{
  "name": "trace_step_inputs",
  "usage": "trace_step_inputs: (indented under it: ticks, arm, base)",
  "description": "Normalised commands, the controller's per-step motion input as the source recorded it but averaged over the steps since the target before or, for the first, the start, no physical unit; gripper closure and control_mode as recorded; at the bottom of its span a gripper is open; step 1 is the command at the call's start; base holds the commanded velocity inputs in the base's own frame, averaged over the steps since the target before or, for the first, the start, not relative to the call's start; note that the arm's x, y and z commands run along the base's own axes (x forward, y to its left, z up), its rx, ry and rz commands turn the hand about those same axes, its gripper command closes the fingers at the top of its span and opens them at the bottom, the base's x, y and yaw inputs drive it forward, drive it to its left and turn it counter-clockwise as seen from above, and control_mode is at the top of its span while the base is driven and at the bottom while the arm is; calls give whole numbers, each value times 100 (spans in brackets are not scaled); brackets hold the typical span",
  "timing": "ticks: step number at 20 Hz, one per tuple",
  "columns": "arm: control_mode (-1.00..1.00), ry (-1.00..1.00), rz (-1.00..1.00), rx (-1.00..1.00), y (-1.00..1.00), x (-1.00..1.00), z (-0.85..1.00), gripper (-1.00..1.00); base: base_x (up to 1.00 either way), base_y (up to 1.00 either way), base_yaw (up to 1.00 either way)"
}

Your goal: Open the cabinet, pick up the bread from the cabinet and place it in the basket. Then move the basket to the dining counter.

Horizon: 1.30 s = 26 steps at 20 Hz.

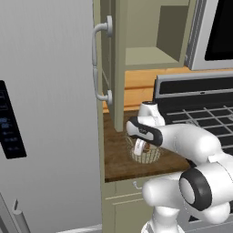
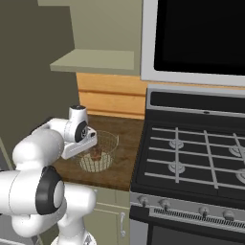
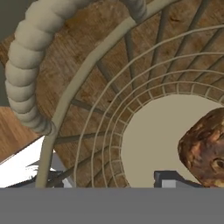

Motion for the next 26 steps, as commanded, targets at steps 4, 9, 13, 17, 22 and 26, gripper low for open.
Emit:
trace_step_inputs:
  ticks: [4, 9, 13, 17, 22, 26]
  arm:
    - [-100, 0, 0, 0, -30, 0, -13, 100]
    - [-100, 0, 1, 0, -35, -6, 4, 100]
    - [-100, 0, 3, 0, -28, -32, 44, 100]
    - [-100, -2, 6, 0, -7, -28, 77, 100]
    - [-100, -7, 9, 0, -6, -41, 74, 100]
    - [-100, -5, 11, 0, -21, -67, 36, 100]
  base:
    - [0, 0, 0]
    - [0, 0, 0]
    - [0, 0, 0]
    - [0, 0, 0]
    - [0, 0, 0]
    - [0, 0, 0]
